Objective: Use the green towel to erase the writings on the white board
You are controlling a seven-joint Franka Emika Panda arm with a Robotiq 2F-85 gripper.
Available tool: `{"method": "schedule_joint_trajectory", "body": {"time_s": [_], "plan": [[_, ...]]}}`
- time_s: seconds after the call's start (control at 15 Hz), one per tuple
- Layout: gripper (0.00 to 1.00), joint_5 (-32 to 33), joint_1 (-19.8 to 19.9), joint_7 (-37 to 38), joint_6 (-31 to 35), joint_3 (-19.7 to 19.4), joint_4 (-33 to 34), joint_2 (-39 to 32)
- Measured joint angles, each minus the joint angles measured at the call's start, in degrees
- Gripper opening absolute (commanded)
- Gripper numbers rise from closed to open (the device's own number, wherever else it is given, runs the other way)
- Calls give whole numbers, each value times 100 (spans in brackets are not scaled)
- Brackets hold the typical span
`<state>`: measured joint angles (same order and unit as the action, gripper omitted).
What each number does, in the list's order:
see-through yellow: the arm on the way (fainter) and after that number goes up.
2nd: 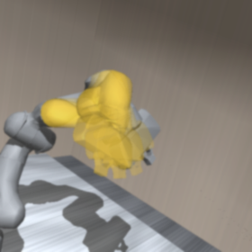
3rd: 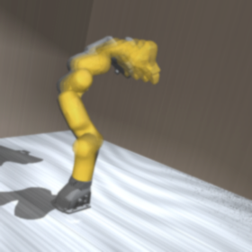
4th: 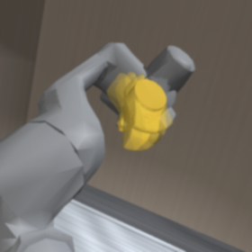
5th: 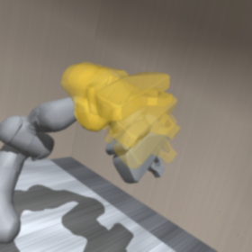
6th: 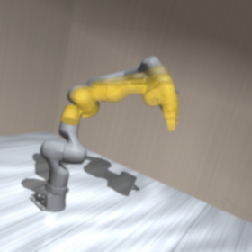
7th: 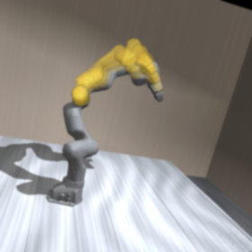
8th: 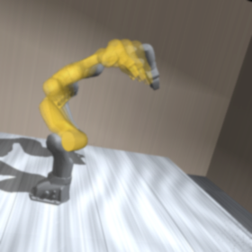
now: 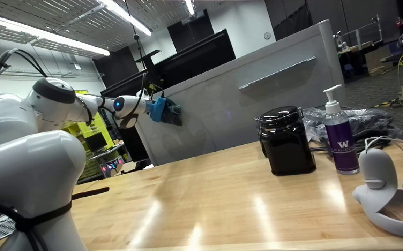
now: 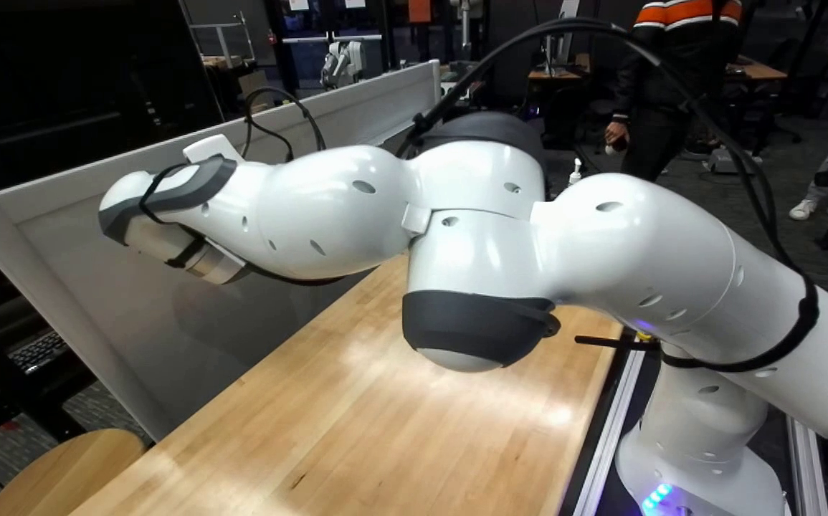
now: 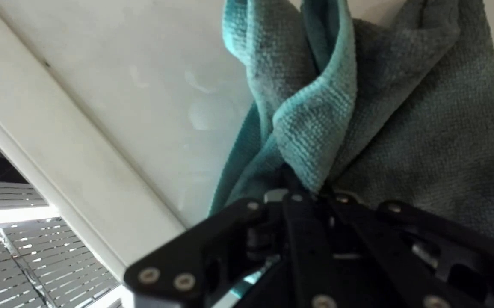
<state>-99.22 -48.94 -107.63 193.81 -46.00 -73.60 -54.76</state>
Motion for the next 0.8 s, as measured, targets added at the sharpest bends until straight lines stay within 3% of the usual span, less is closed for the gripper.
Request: {"method": "schedule_joint_trajectory", "body": {"time_s": [0.4, 0.8], "plan": [[2, 40, -492, 5, 48, 93, 232, -223], [2, 241, -380, -12, -183, 30, 536, -427]]}}
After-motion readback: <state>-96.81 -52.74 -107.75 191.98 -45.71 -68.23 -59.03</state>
